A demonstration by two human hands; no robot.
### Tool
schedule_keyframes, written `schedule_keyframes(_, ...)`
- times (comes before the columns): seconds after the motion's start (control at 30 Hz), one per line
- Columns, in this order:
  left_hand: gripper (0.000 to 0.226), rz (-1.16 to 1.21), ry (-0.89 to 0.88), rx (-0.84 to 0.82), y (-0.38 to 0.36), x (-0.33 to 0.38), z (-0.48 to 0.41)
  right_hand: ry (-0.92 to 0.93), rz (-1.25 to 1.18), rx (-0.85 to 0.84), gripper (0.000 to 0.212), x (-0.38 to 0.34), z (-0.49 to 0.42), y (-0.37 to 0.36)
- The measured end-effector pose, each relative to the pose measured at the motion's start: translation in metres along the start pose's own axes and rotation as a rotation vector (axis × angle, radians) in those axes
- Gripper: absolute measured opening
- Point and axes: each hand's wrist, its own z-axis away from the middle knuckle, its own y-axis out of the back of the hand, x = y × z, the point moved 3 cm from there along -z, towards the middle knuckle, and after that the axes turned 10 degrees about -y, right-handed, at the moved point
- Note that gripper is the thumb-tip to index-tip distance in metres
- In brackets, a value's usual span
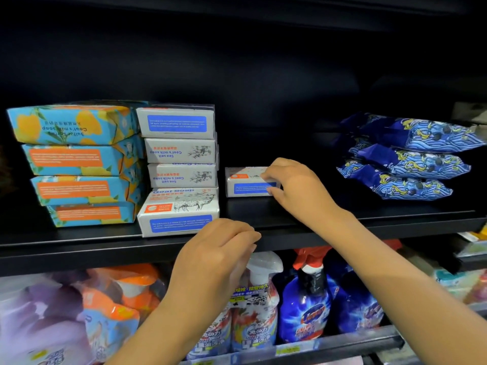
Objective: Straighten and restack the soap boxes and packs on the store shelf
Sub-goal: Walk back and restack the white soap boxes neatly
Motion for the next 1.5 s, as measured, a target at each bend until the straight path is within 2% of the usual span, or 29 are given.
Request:
schedule_keyframes(0.17, 0.019, 0.005, -0.033, 0.027, -0.002, -0.001, 0.002, -0.032, 0.035, -0.093, 0.029, -0.002, -0.012, -0.005)
schedule_keyframes(0.3, 0.016, -0.053, -0.064, 0.098, 0.005, -0.006, 0.012, -0.001, -0.068, -0.043, 0.032, 0.004, -0.007, -0.005)
schedule_keyframes(0.37, 0.014, -0.111, -0.035, 0.155, 0.015, -0.015, 0.022, 0.008, -0.192, 0.082, 0.032, -0.001, -0.001, -0.001)
schedule_keyframes(0.43, 0.014, -0.16, 0.014, 0.199, 0.027, -0.027, 0.032, 0.046, -0.413, 0.196, 0.023, -0.017, 0.007, 0.005)
schedule_keyframes(0.5, 0.019, -0.202, 0.058, 0.203, 0.04, -0.038, 0.043, 0.12, -0.565, 0.202, 0.017, -0.039, 0.013, 0.007)
schedule_keyframes(0.57, 0.027, -0.246, 0.113, 0.191, 0.053, -0.048, 0.052, 0.164, -0.624, 0.122, 0.018, -0.06, 0.018, 0.006)
schedule_keyframes(0.67, 0.038, -0.262, 0.237, 0.154, 0.069, -0.06, 0.06, 0.169, -0.522, -0.013, 0.032, -0.083, 0.022, -0.004)
schedule_keyframes(0.77, 0.042, -0.243, 0.295, 0.128, 0.075, -0.063, 0.06, 0.198, -0.309, -0.041, 0.049, -0.094, 0.027, -0.018)
schedule_keyframes(0.97, 0.038, -0.231, 0.343, 0.093, 0.078, -0.062, 0.056, 0.141, -0.418, -0.094, 0.043, -0.079, 0.028, -0.012)
schedule_keyframes(1.07, 0.04, -0.233, 0.351, 0.067, 0.08, -0.06, 0.054, 0.12, -0.397, -0.146, 0.053, -0.075, 0.023, -0.011)
schedule_keyframes(1.17, 0.039, -0.219, 0.338, 0.058, 0.085, -0.058, 0.047, 0.076, -0.322, -0.215, 0.072, -0.076, 0.02, -0.015)
schedule_keyframes(1.23, 0.039, -0.203, 0.296, 0.097, 0.093, -0.054, 0.036, 0.054, -0.278, -0.247, 0.077, -0.075, 0.019, -0.014)
schedule_keyframes(1.4, 0.032, -0.157, 0.091, 0.268, 0.111, -0.048, -0.018, 0.042, -0.391, -0.168, 0.059, -0.059, 0.032, -0.001)
schedule_keyframes(1.5, 0.029, -0.252, 0.023, 0.214, 0.102, -0.055, -0.056, -0.026, -0.482, -0.082, 0.062, -0.04, 0.04, 0.008)
